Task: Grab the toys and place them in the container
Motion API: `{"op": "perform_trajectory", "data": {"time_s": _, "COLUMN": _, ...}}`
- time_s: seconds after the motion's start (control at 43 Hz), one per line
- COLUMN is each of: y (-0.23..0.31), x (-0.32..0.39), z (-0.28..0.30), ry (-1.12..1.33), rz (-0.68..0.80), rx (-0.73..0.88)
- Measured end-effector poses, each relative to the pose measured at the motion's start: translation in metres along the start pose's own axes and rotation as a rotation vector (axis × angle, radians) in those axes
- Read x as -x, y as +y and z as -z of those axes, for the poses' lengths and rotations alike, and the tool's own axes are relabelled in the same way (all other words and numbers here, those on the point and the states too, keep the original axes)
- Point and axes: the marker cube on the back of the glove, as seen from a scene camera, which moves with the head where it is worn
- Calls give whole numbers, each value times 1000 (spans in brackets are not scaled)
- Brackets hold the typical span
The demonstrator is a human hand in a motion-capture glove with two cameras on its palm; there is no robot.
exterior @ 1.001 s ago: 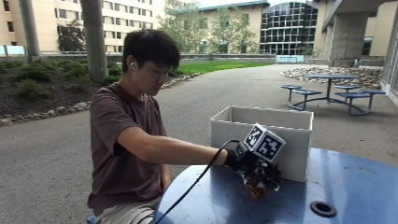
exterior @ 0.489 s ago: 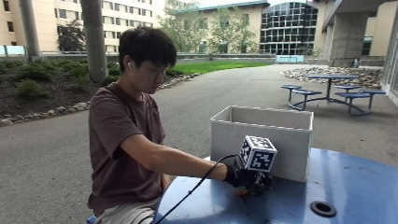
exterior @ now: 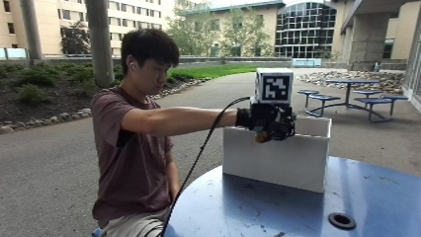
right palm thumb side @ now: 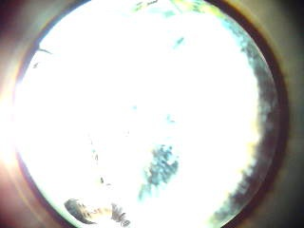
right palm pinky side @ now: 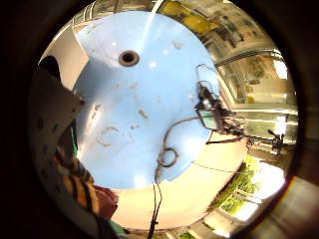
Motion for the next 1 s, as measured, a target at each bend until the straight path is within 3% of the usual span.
{"op": "perform_trajectory", "data": {"time_s": 0.233, "y": 1, "x": 61, "z": 111, "ry": 73, "rz": -6, "rx": -105}}
{"op": "perform_trajectory", "data": {"time_s": 0.349, "y": -2, "x": 121, "z": 132, "ry": 142, "rz": 139, "rx": -114}}
{"op": "perform_trajectory", "data": {"time_s": 0.582, "y": -27, "x": 263, "z": 114, "ry": 125, "rz": 312, "rx": -71}}
{"op": "perform_trajectory", "data": {"time_s": 0.815, "y": -35, "x": 294, "z": 82, "ry": 161, "rz": 329, "rx": 171}}
{"op": "perform_trajectory", "data": {"time_s": 0.885, "y": -34, "x": 281, "z": 78, "ry": 193, "rz": 347, "rx": 171}}
{"op": "perform_trajectory", "data": {"time_s": 1.001, "y": -41, "x": 319, "z": 72, "ry": 108, "rz": 317, "rx": 149}}
